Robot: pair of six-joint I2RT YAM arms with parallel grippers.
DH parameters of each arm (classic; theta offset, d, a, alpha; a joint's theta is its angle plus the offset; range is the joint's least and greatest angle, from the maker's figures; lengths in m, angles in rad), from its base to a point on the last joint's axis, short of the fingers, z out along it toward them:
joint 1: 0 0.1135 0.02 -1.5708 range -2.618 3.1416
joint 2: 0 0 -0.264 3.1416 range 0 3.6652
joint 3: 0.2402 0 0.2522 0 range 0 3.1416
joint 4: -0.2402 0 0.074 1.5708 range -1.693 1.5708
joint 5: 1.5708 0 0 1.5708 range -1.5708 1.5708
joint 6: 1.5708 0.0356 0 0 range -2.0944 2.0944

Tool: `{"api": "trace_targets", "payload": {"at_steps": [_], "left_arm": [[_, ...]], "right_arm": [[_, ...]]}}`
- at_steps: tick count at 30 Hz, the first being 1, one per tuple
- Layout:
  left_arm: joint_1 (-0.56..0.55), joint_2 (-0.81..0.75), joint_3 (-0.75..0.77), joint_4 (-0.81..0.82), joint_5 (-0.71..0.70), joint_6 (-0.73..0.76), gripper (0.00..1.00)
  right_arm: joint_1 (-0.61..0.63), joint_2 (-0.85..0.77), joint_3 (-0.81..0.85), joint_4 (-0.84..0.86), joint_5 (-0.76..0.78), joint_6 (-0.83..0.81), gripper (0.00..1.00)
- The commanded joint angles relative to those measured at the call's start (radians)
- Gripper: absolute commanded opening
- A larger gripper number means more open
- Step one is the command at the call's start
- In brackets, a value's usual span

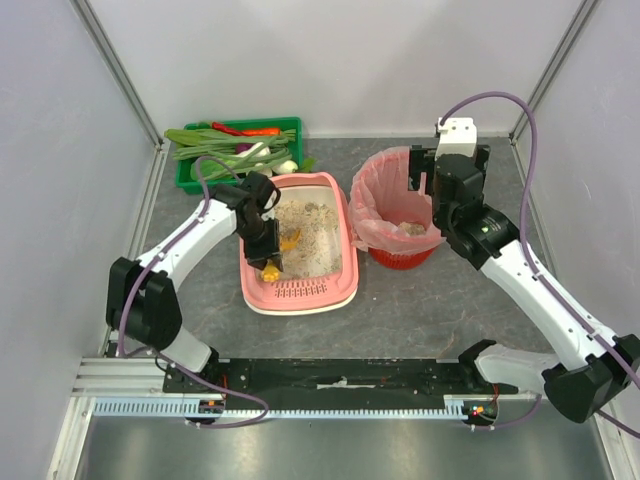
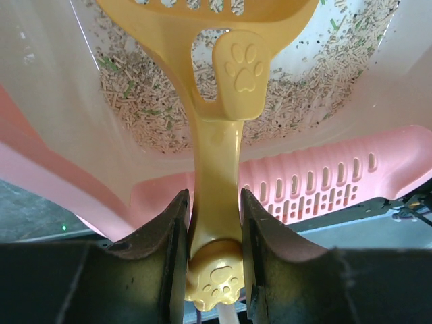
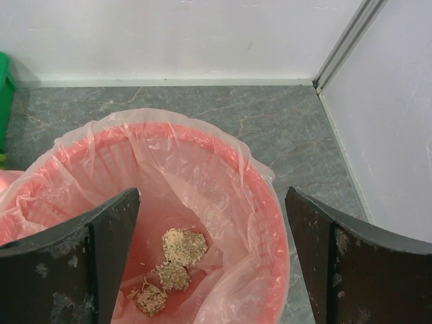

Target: Clean the litter box

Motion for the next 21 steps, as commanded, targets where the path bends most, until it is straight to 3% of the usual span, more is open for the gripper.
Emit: {"api": "trace_targets", "payload": {"at_steps": [1, 16, 21], "left_arm": [[-0.002, -0.072, -0.050, 0.130, -0.014, 0.096, 0.02], [-0.031, -0.343, -0.279, 0.409, 0.036, 0.293, 0.02], [-0.028, -0.395, -0.316, 0.387, -0.018, 0.341, 0.02]], "right_arm": [[-0.003, 0.022, 0.071, 0.024, -0.008, -0.005, 0.98], [-0.001, 0.148, 0.211, 0.026, -0.029, -0.051, 0.98], [0.000, 0.165, 0.238, 0.020, -0.040, -0.057, 0.98]]}}
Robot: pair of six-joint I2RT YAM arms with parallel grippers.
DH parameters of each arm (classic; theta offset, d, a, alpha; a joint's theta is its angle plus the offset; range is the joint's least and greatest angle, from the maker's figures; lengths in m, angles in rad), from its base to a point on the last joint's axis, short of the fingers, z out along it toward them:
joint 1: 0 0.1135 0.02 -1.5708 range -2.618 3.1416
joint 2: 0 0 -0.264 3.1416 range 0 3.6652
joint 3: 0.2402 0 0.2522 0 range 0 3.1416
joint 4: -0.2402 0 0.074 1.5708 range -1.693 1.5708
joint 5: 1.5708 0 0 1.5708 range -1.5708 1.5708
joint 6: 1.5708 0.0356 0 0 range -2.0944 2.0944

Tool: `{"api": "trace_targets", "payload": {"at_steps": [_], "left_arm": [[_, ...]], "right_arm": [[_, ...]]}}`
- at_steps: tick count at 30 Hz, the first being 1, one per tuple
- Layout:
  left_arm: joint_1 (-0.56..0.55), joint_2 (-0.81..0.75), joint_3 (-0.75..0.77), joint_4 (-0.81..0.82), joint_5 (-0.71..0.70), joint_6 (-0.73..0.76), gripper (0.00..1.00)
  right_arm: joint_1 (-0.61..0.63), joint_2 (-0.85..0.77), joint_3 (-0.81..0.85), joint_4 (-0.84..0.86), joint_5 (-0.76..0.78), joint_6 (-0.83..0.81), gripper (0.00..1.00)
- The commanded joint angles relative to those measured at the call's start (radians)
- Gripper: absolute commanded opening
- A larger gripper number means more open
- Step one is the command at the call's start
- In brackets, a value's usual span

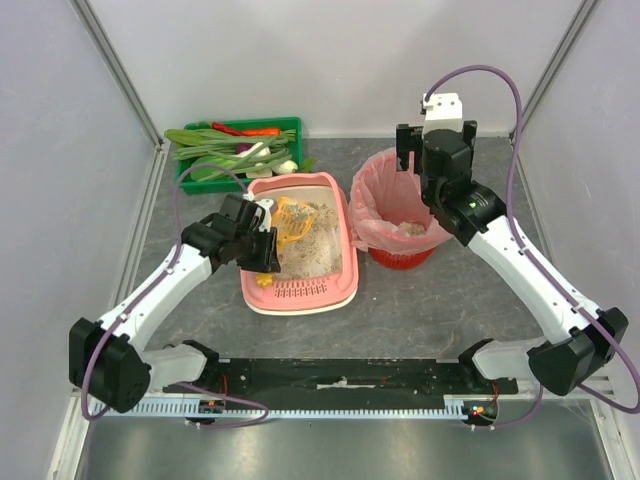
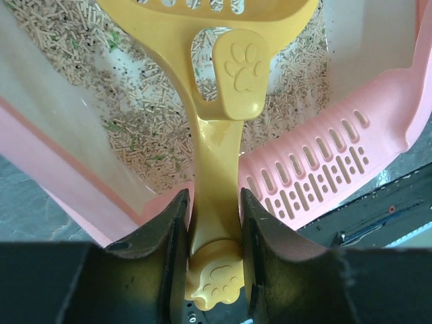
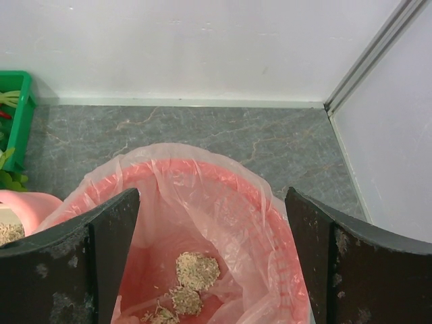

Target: Clean the litter box

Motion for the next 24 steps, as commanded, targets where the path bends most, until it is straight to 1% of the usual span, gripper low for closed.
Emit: {"api": "trace_targets", "payload": {"at_steps": [1, 2, 4, 6, 7, 9, 10, 11, 13, 14, 15, 17, 19, 20, 22, 23, 24], "left_arm": [[-0.002, -0.052, -0.016, 0.055, 0.010, 0.095, 0.02], [-0.029, -0.050, -0.015, 0.052, 0.027, 0.094, 0.02], [-0.069, -0.043, -0.012, 0.042, -0.008, 0.086, 0.02], [-0.065, -0.053, -0.032, 0.037, -0.065, 0.056, 0.02], [-0.054, -0.064, -0.042, 0.051, -0.064, 0.027, 0.02], [-0.045, -0.095, -0.073, 0.092, 0.005, 0.010, 0.02], [-0.061, -0.095, -0.075, 0.089, 0.011, 0.005, 0.02], [-0.100, -0.092, -0.069, 0.076, -0.026, 0.008, 0.02], [-0.092, -0.101, -0.073, 0.052, -0.070, -0.030, 0.02], [-0.051, -0.115, -0.096, 0.068, -0.045, -0.046, 0.02], [-0.039, -0.142, -0.107, 0.091, -0.012, -0.058, 0.02], [-0.068, -0.139, -0.087, 0.112, 0.015, -0.056, 0.02], [-0.077, -0.109, -0.063, 0.062, -0.028, -0.061, 0.02], [-0.050, -0.110, -0.066, 0.066, -0.047, -0.070, 0.02], [-0.017, -0.136, -0.084, 0.127, 0.013, -0.083, 0.02], [-0.031, -0.135, -0.079, 0.129, 0.048, -0.069, 0.02], [-0.046, -0.115, -0.067, 0.114, 0.041, -0.060, 0.02]], "right_arm": [[0.000, 0.017, 0.063, 0.018, -0.012, -0.025, 0.98], [0.000, 0.020, 0.065, 0.018, -0.014, -0.025, 0.98], [0.000, 0.032, 0.077, 0.017, -0.026, -0.027, 0.98], [0.002, 0.042, 0.091, 0.012, -0.031, -0.025, 0.98], [0.003, 0.048, 0.094, 0.014, -0.034, -0.024, 0.98], [0.003, 0.052, 0.100, 0.011, -0.040, -0.025, 0.98], [0.005, 0.057, 0.101, 0.012, -0.043, -0.030, 0.98], [0.005, 0.059, 0.103, 0.012, -0.049, -0.033, 0.98], [0.006, 0.063, 0.108, 0.012, -0.052, -0.041, 0.98], [0.006, 0.063, 0.109, 0.012, -0.052, -0.041, 0.98], [0.006, 0.062, 0.109, 0.011, -0.051, -0.039, 0.98], [0.006, 0.062, 0.108, 0.011, -0.054, -0.038, 0.98], [0.008, 0.063, 0.108, 0.012, -0.058, -0.038, 0.98], [0.010, 0.065, 0.108, 0.011, -0.058, -0.033, 0.98], [0.010, 0.059, 0.106, 0.011, -0.060, -0.027, 0.98], [0.011, 0.059, 0.103, 0.012, -0.060, -0.025, 0.98], [0.013, 0.056, 0.101, 0.011, -0.061, -0.024, 0.98]]}}
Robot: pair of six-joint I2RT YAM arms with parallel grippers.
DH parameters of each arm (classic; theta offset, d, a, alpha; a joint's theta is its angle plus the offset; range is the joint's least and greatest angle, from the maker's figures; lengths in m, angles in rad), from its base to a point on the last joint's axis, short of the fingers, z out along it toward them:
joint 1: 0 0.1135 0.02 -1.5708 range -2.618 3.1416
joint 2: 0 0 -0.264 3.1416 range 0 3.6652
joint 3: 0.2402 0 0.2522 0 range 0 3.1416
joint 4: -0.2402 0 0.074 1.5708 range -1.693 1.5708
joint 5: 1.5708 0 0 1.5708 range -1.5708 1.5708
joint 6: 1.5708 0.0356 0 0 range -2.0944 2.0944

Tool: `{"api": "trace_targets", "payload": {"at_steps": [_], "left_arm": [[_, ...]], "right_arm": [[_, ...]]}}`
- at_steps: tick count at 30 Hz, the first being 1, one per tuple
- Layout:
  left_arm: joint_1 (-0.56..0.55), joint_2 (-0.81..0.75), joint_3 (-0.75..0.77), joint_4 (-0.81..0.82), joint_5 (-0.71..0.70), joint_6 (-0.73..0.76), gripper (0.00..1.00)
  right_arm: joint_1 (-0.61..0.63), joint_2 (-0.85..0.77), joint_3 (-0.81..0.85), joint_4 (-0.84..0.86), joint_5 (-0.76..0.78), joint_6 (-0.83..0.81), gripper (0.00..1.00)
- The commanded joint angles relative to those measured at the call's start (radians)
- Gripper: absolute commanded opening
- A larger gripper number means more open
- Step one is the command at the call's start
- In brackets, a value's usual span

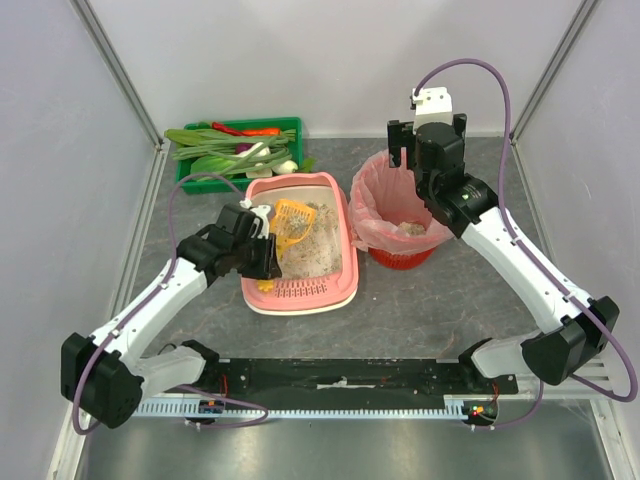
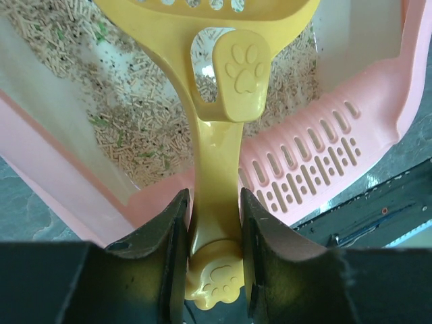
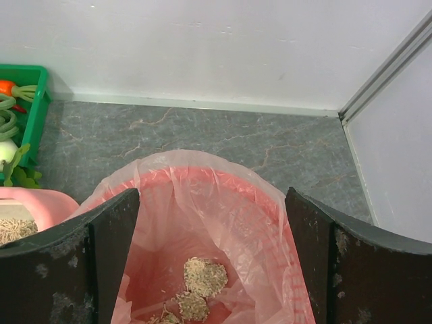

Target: Clean the litter box

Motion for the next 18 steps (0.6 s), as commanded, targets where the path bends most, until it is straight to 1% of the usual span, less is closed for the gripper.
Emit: {"api": "trace_targets", "payload": {"at_steps": [1, 2, 3, 4, 5, 6, 7, 9, 10, 11, 12, 14, 15, 16, 17, 18], "left_arm": [[-0.017, 0.001, 0.049, 0.018, 0.001, -0.016, 0.02], [-0.011, 0.001, 0.047, 0.010, -0.024, -0.031, 0.02], [0.021, -0.010, 0.031, 0.013, -0.027, -0.042, 0.02], [0.024, -0.037, 0.018, 0.060, 0.033, -0.044, 0.02], [0.018, -0.046, 0.017, 0.069, 0.061, -0.039, 0.02], [-0.002, -0.043, 0.035, 0.060, 0.059, -0.033, 0.02], [-0.046, -0.022, 0.046, 0.010, 0.010, -0.024, 0.02], [-0.040, -0.017, 0.038, -0.016, -0.039, -0.034, 0.02], [-0.015, -0.039, 0.025, -0.007, -0.006, -0.040, 0.02], [-0.014, -0.046, 0.014, 0.038, 0.032, -0.034, 0.02], [-0.045, -0.046, 0.021, 0.042, 0.051, -0.036, 0.02], [-0.063, -0.027, 0.040, -0.013, -0.004, -0.034, 0.02], [-0.039, -0.028, 0.040, -0.021, -0.057, -0.042, 0.02], [-0.016, -0.034, 0.031, -0.012, -0.046, -0.054, 0.02], [0.001, -0.058, 0.020, 0.043, -0.005, -0.056, 0.02], [-0.013, -0.062, 0.011, 0.053, 0.069, -0.056, 0.02]], "right_arm": [[0.011, -0.009, 0.039, 0.012, -0.015, -0.003, 0.98], [0.013, -0.010, 0.036, 0.012, -0.012, -0.003, 0.98], [0.014, -0.009, 0.036, 0.012, -0.011, -0.003, 0.98], [0.014, -0.010, 0.033, 0.012, -0.008, -0.001, 0.98], [0.016, -0.013, 0.033, 0.012, -0.010, 0.000, 0.98], [0.017, -0.015, 0.033, 0.012, -0.010, 0.000, 0.98], [0.017, -0.015, 0.033, 0.012, -0.010, 0.000, 0.98], [0.019, -0.012, 0.035, 0.013, -0.007, 0.000, 0.98], [0.019, -0.012, 0.035, 0.012, -0.007, 0.000, 0.98], [0.019, -0.010, 0.035, 0.012, -0.007, 0.002, 0.98], [0.020, -0.010, 0.036, 0.012, -0.010, 0.002, 0.98], [0.022, -0.009, 0.038, 0.015, -0.008, 0.000, 0.98], [0.023, -0.009, 0.038, 0.015, -0.008, -0.001, 0.98], [0.023, -0.009, 0.036, 0.016, -0.005, 0.000, 0.98], [0.023, -0.009, 0.036, 0.015, -0.005, 0.002, 0.98], [0.023, -0.009, 0.036, 0.018, -0.010, 0.003, 0.98]]}}
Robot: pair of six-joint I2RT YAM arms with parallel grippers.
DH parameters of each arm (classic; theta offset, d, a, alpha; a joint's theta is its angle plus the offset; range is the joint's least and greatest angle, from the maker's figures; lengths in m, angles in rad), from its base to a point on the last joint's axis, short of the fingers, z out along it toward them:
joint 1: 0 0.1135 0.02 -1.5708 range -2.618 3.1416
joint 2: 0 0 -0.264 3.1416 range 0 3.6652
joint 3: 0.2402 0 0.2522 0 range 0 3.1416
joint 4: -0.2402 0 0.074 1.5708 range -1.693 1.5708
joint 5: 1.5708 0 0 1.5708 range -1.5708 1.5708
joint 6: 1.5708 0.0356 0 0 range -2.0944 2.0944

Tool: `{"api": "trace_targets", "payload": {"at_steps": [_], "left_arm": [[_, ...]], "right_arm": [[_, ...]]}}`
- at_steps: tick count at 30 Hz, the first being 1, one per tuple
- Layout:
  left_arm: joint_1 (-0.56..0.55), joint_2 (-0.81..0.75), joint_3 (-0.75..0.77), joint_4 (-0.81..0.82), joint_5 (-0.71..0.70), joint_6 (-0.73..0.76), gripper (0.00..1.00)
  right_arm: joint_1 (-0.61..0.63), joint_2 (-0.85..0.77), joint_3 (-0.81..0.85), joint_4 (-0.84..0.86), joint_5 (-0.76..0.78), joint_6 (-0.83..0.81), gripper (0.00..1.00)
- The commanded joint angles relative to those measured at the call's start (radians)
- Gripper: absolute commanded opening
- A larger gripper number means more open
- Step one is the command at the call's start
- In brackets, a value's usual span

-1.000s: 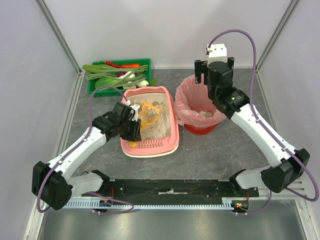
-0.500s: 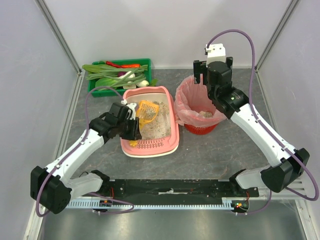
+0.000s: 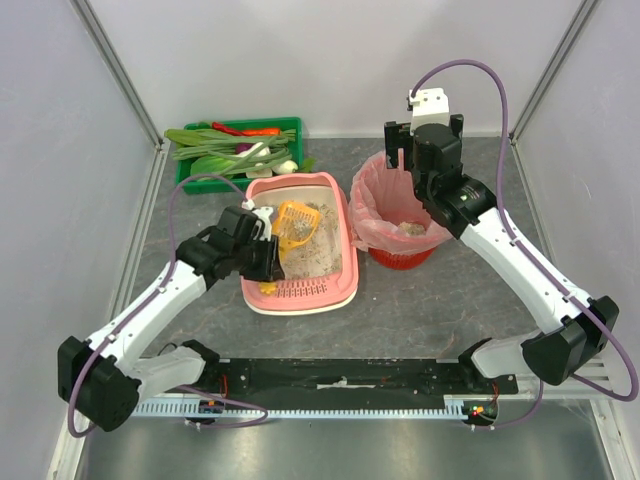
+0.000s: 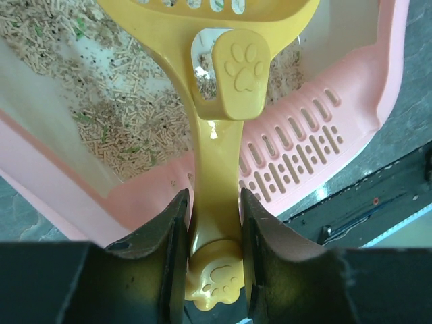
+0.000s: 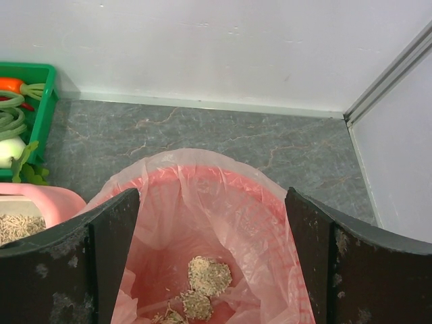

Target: Clean the litter box

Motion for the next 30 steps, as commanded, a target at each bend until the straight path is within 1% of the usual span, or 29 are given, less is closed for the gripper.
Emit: {"api": "trace_targets", "payload": {"at_steps": [1, 2, 3, 4, 5, 6, 7, 8, 9, 10, 11, 12, 13, 14, 15, 16, 17, 18, 19, 20, 21, 23, 24, 25, 26, 28, 29, 30], "left_arm": [[0.000, -0.032, 0.011, 0.055, 0.065, -0.041, 0.02], [-0.022, -0.020, 0.022, 0.028, 0.044, -0.035, 0.02], [-0.022, -0.001, 0.030, -0.012, -0.020, -0.033, 0.02], [-0.004, -0.006, 0.024, -0.014, -0.037, -0.048, 0.02], [0.021, -0.015, 0.012, 0.004, -0.012, -0.050, 0.02], [0.027, -0.036, -0.007, 0.051, 0.077, -0.050, 0.02], [0.006, -0.034, -0.001, 0.052, 0.080, -0.047, 0.02], [-0.022, -0.024, 0.033, 0.029, 0.052, -0.036, 0.02], [-0.036, -0.009, 0.048, -0.021, -0.053, -0.031, 0.02], [-0.022, -0.012, 0.057, -0.028, -0.108, -0.050, 0.02], [0.008, -0.023, 0.053, -0.005, -0.110, -0.062, 0.02], [0.054, -0.036, 0.041, 0.038, 0.000, -0.070, 0.02], [0.052, -0.044, 0.036, 0.088, 0.036, -0.090, 0.02], [0.039, -0.035, 0.044, 0.084, 0.056, -0.093, 0.02], [0.015, -0.018, 0.051, 0.063, 0.021, -0.076, 0.02], [0.016, -0.001, 0.054, 0.009, -0.022, -0.088, 0.02], [0.030, -0.009, 0.038, 0.013, -0.040, -0.094, 0.02], [0.050, -0.023, 0.025, 0.048, 0.052, -0.093, 0.02], [0.039, -0.036, 0.022, 0.070, 0.092, -0.081, 0.02], [0.009, -0.029, 0.046, 0.044, 0.085, -0.070, 0.02], [-0.052, -0.018, 0.063, 0.009, 0.003, -0.050, 0.02], [-0.035, -0.001, 0.065, -0.040, -0.068, -0.045, 0.02], [0.031, -0.013, 0.050, -0.017, 0.006, -0.054, 0.02], [0.042, -0.024, 0.036, 0.027, 0.069, -0.067, 0.02], [0.001, -0.029, 0.033, 0.050, 0.103, -0.074, 0.02], [-0.047, -0.009, 0.054, 0.005, 0.024, -0.056, 0.02], [-0.038, 0.008, 0.062, -0.031, -0.008, -0.053, 0.02], [-0.024, 0.006, 0.061, -0.025, -0.033, -0.056, 0.02]], "right_arm": [[0.007, -0.008, 0.035, 0.015, -0.011, 0.001, 0.98], [0.010, -0.007, 0.036, 0.015, -0.015, -0.001, 0.98], [0.012, -0.007, 0.036, 0.015, -0.012, -0.001, 0.98], [0.012, -0.007, 0.038, 0.015, -0.008, -0.002, 0.98], [0.013, -0.005, 0.036, 0.015, -0.005, -0.001, 0.98], [0.013, -0.007, 0.036, 0.015, -0.003, -0.001, 0.98], [0.013, -0.007, 0.039, 0.015, -0.005, -0.001, 0.98], [0.015, -0.005, 0.041, 0.015, -0.005, -0.004, 0.98], [0.015, -0.004, 0.044, 0.016, -0.005, -0.007, 0.98], [0.015, -0.005, 0.044, 0.015, 0.001, -0.008, 0.98], [0.016, -0.005, 0.042, 0.015, 0.006, -0.005, 0.98], [0.016, -0.007, 0.039, 0.015, 0.006, -0.004, 0.98], [0.015, -0.008, 0.038, 0.016, 0.003, -0.001, 0.98], [0.018, -0.007, 0.038, 0.015, 0.002, -0.001, 0.98], [0.019, -0.005, 0.039, 0.015, -0.003, -0.001, 0.98], [0.019, -0.004, 0.039, 0.016, 0.000, -0.004, 0.98], [0.022, -0.005, 0.039, 0.015, 0.002, -0.002, 0.98], [0.022, -0.004, 0.039, 0.015, 0.002, -0.002, 0.98], [0.021, -0.004, 0.041, 0.015, 0.003, -0.004, 0.98], [0.021, -0.004, 0.042, 0.016, 0.005, -0.005, 0.98], [0.021, -0.004, 0.041, 0.016, 0.003, -0.008, 0.98], [0.021, -0.004, 0.041, 0.016, 0.015, -0.010, 0.98], [0.021, -0.004, 0.038, 0.016, 0.017, -0.009, 0.98], [0.022, -0.005, 0.036, 0.016, 0.015, -0.004, 0.98], [0.022, -0.005, 0.036, 0.018, 0.006, -0.002, 0.98], [0.022, -0.004, 0.036, 0.018, 0.006, -0.005, 0.98], [0.025, -0.005, 0.036, 0.018, 0.014, -0.004, 0.98], [0.024, -0.007, 0.035, 0.019, 0.017, -0.004, 0.98]]}}
